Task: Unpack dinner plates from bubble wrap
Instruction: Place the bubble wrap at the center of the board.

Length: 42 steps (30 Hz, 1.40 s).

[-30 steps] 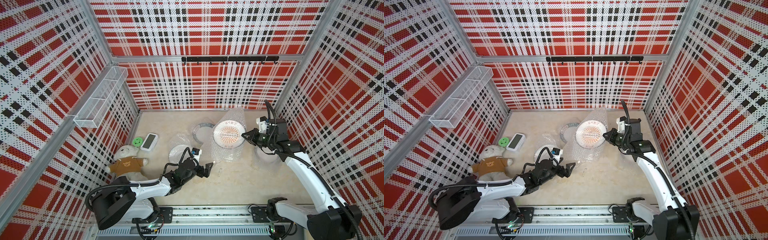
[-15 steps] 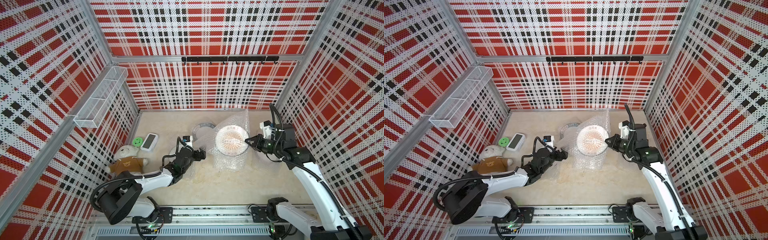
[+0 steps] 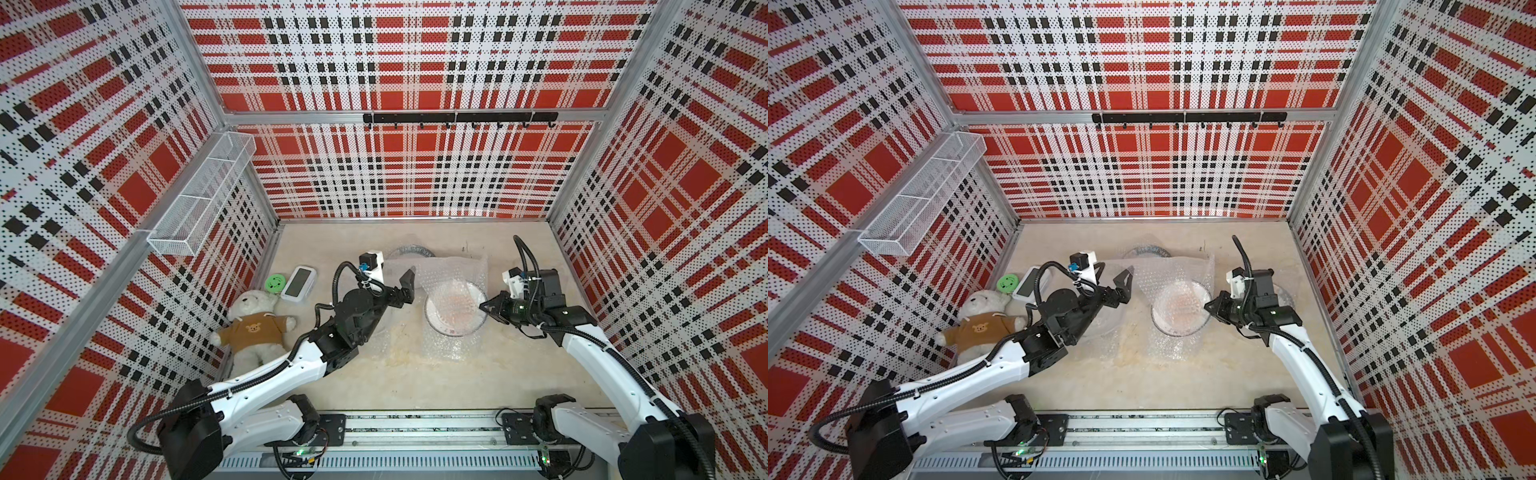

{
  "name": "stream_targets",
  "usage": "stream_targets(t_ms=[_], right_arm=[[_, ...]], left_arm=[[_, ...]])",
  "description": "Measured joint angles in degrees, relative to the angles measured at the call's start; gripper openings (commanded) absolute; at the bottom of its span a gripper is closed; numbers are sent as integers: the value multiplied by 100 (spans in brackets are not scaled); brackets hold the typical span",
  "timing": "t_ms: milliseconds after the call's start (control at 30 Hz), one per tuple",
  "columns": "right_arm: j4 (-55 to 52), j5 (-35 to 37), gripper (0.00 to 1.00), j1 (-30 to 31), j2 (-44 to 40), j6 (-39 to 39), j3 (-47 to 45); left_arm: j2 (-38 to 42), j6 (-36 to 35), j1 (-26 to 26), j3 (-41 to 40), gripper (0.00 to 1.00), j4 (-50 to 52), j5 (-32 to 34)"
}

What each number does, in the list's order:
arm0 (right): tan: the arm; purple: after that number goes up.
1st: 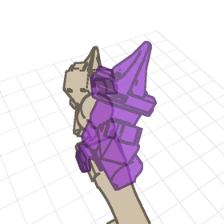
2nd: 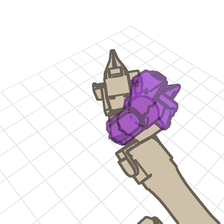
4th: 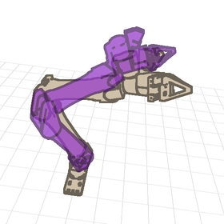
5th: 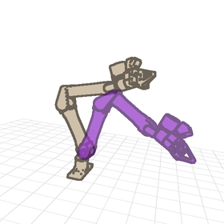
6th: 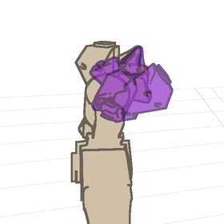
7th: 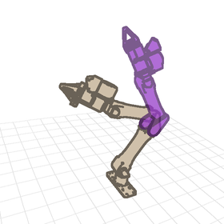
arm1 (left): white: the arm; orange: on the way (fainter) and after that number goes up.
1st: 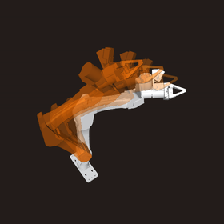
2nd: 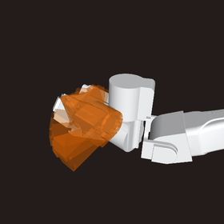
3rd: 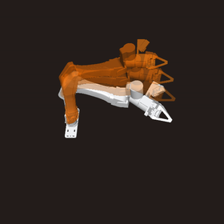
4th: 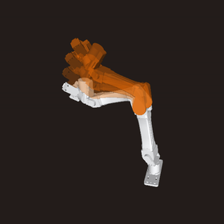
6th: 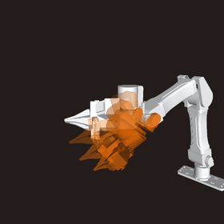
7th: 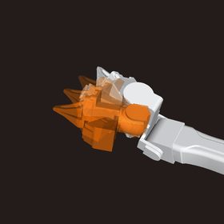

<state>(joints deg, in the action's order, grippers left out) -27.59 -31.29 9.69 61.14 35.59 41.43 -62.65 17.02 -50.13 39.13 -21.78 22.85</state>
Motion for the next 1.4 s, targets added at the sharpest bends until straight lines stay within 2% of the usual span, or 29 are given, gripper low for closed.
stream_targets(t_ms=[100, 200, 500, 767, 1033, 1167, 1400], right_arm=[[437, -37, 0, 15, 155, 22, -291], [780, -37, 0, 24, 273, 42, -577], [1777, -153, 0, 57, 662, 22, -968], [2199, -118, 0, 74, 1117, -24, -1176], [2498, -103, 0, 79, 1513, -28, -1309], [2643, -105, 0, 83, 1681, -28, -1311], [2715, -94, 0, 83, 1799, -103, -1311]], left_arm=[[-13, 20, -179, -52, 98, 131, -50], [57, 361, 15, -111, 99, 490, -249], [579, 2170, 1961, -291, 99, 1759, -2175], [837, 3112, 2933, -997, 99, 2094, -3534], [905, 3598, 3703, -1134, 100, 2131, -4487], [988, 3877, 4124, -1467, 100, 2059, -4725], [1067, 4404, 4352, -1665, 99, 1576, -5053]])
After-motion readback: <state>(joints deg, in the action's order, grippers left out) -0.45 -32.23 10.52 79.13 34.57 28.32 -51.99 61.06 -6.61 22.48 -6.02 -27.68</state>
